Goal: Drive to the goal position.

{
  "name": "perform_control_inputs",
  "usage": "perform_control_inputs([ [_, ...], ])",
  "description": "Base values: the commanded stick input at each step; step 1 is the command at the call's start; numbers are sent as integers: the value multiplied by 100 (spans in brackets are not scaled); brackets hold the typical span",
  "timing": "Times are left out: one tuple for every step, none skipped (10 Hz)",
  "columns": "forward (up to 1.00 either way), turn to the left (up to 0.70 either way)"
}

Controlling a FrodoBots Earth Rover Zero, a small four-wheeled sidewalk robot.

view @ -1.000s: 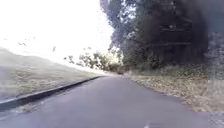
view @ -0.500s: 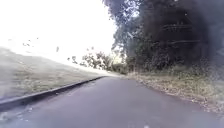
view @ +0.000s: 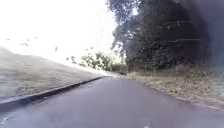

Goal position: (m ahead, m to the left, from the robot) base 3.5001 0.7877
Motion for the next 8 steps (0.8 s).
perform_control_inputs([
  [100,0],
  [100,0],
  [100,-22],
  [100,-32],
  [100,-5],
  [100,0],
  [100,0],
  [100,0],
])
